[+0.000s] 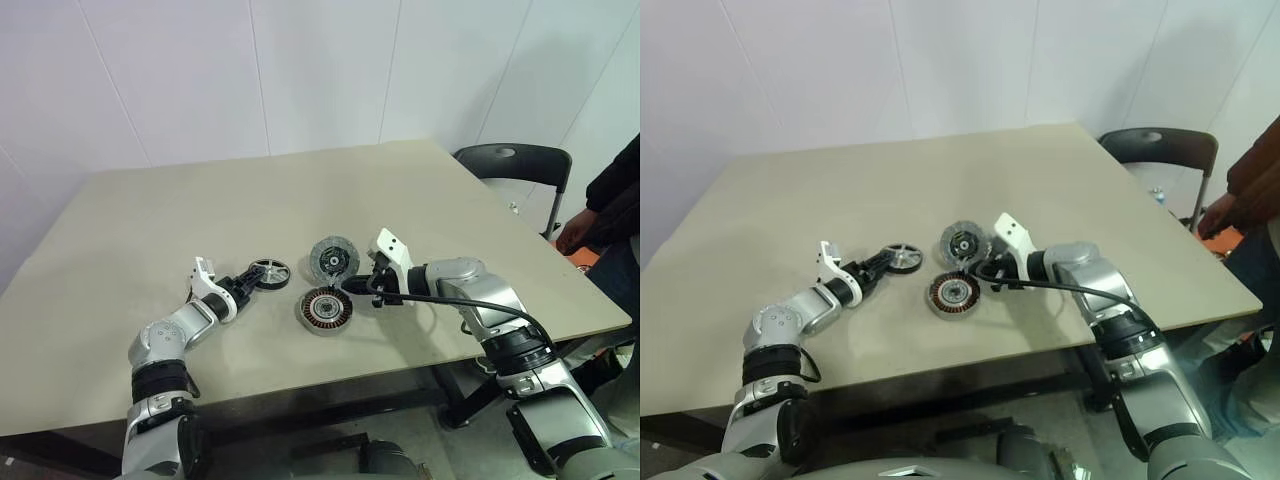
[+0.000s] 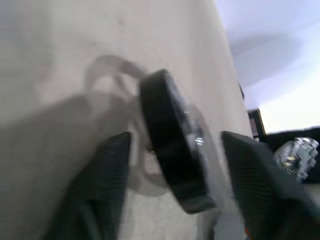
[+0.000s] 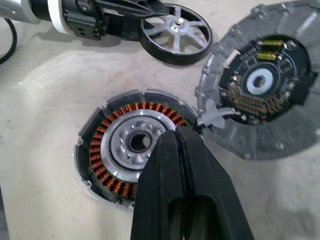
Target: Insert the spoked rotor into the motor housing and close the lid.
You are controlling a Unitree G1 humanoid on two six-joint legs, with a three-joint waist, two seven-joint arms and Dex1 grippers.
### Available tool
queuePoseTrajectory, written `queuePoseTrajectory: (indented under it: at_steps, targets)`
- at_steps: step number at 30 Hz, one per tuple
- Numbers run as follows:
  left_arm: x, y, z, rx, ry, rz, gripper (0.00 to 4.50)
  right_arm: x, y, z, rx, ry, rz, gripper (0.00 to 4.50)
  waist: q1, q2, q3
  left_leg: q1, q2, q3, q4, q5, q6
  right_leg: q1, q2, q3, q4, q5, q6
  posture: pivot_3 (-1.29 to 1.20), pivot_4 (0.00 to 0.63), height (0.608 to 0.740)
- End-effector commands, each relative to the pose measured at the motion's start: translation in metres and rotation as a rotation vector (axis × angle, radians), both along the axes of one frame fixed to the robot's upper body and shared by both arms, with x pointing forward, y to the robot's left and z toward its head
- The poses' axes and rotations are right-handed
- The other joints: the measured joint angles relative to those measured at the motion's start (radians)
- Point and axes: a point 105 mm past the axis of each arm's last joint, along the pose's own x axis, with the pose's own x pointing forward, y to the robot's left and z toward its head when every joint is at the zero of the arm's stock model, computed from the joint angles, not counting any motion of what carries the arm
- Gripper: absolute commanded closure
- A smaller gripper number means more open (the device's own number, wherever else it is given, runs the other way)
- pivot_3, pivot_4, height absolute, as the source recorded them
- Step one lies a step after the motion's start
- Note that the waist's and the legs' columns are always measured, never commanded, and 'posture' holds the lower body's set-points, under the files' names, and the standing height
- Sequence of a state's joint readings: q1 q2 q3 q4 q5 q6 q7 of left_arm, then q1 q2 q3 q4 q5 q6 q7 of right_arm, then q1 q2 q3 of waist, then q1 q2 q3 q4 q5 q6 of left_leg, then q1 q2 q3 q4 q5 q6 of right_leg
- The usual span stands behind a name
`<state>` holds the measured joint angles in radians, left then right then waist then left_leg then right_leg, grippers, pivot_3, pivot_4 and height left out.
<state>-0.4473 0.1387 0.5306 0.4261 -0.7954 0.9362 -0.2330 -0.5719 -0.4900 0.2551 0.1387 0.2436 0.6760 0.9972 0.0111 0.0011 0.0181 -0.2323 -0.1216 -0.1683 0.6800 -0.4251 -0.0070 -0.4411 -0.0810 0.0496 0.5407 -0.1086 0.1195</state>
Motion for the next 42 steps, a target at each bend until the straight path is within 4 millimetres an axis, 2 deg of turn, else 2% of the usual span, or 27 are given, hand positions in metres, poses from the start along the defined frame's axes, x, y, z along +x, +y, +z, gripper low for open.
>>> queuePoseTrajectory:
  at_steps: [1, 3, 5, 9, 12, 16, 21, 25, 29, 35, 42]
  targets:
    - [-0.004, -0.008, -0.011, -0.027, 0.075, -0.015, 3.00, 0.004, 0.001, 0.016, 0.016, -0.069, 0.004, 4.50, 0.002, 0.000, 0.000, 0.000, 0.000, 0.000, 0.000, 0.002, -0.004, 0.000, 0.000, 0.000, 0.000, 0.000, 0.000, 0.00, 0.000, 0.740]
    - [-0.003, -0.009, -0.009, -0.038, 0.073, -0.017, 3.61, 0.004, 0.001, 0.016, 0.018, -0.067, 0.005, 4.50, 0.003, 0.000, 0.000, 0.000, 0.000, 0.000, 0.000, 0.002, -0.004, 0.000, 0.000, 0.000, 0.000, 0.000, 0.000, 0.00, 0.000, 0.740]
    - [-0.002, -0.012, 0.001, -0.079, 0.035, -0.030, 3.93, 0.001, 0.002, 0.018, 0.036, -0.057, 0.020, 4.50, 0.001, 0.000, 0.000, 0.000, 0.000, 0.000, 0.000, 0.002, -0.004, 0.000, 0.000, 0.000, 0.000, 0.001, -0.001, 0.00, 0.000, 0.740]
    - [0.003, -0.007, 0.031, -0.230, -0.080, -0.024, 3.93, -0.005, -0.003, 0.024, 0.091, -0.033, 0.027, 4.50, 0.001, 0.000, 0.001, -0.001, 0.000, -0.001, 0.000, 0.002, -0.004, -0.001, 0.000, 0.000, 0.000, 0.000, 0.000, 0.00, 0.000, 0.740]
    - [-0.001, -0.001, 0.053, -0.346, -0.165, -0.059, 3.93, -0.014, -0.015, 0.028, 0.119, -0.004, 0.044, 4.50, 0.002, -0.001, 0.003, -0.003, 0.000, -0.001, 0.000, 0.002, -0.004, -0.003, 0.000, 0.000, 0.000, 0.001, -0.002, 0.00, 0.000, 0.740]
    - [-0.014, 0.002, 0.072, -0.421, -0.226, -0.150, 3.93, -0.031, -0.032, 0.032, 0.159, 0.055, 0.065, 4.50, 0.001, -0.001, 0.005, -0.003, 0.000, -0.002, -0.001, 0.000, -0.003, -0.005, 0.000, 0.000, -0.001, 0.000, -0.001, 0.00, 0.000, 0.740]
    - [-0.043, -0.017, 0.090, -0.507, -0.269, -0.348, 3.93, -0.042, -0.045, 0.021, 0.116, 0.098, 0.053, 4.50, 0.001, -0.002, 0.008, -0.004, 0.000, -0.001, -0.002, -0.002, -0.002, -0.005, 0.000, 0.000, -0.001, -0.001, 0.001, 0.00, 0.000, 0.740]
    - [-0.058, -0.040, 0.092, -0.522, -0.241, -0.478, 3.93, -0.042, -0.043, 0.018, 0.113, 0.100, 0.047, 4.50, 0.001, -0.002, 0.011, -0.004, 0.000, 0.000, -0.002, -0.003, -0.001, -0.005, 0.000, 0.000, -0.001, -0.002, 0.002, 0.00, 0.000, 0.740]
    - [-0.057, -0.061, 0.090, -0.514, -0.199, -0.552, 3.93, -0.041, -0.035, 0.017, 0.119, 0.096, 0.053, 4.50, 0.002, -0.002, 0.012, -0.003, 0.000, -0.001, -0.002, -0.003, -0.002, -0.005, 0.000, 0.000, -0.001, -0.002, 0.002, 0.00, 0.000, 0.740]
    - [-0.057, -0.075, 0.082, -0.500, -0.138, -0.608, 3.93, -0.040, -0.028, 0.017, 0.128, 0.093, 0.062, 4.50, 0.002, -0.002, 0.013, -0.004, 0.000, -0.001, -0.002, -0.003, -0.002, -0.005, 0.000, 0.000, -0.002, -0.002, 0.002, 0.00, 0.000, 0.740]
    - [-0.054, -0.076, 0.068, -0.463, -0.070, -0.602, 3.93, -0.043, -0.026, 0.014, 0.131, 0.094, 0.054, 4.50, 0.002, -0.001, 0.014, -0.003, 0.000, -0.001, -0.003, -0.003, -0.002, -0.005, 0.000, 0.000, -0.002, -0.002, 0.002, 0.00, 0.000, 0.740]
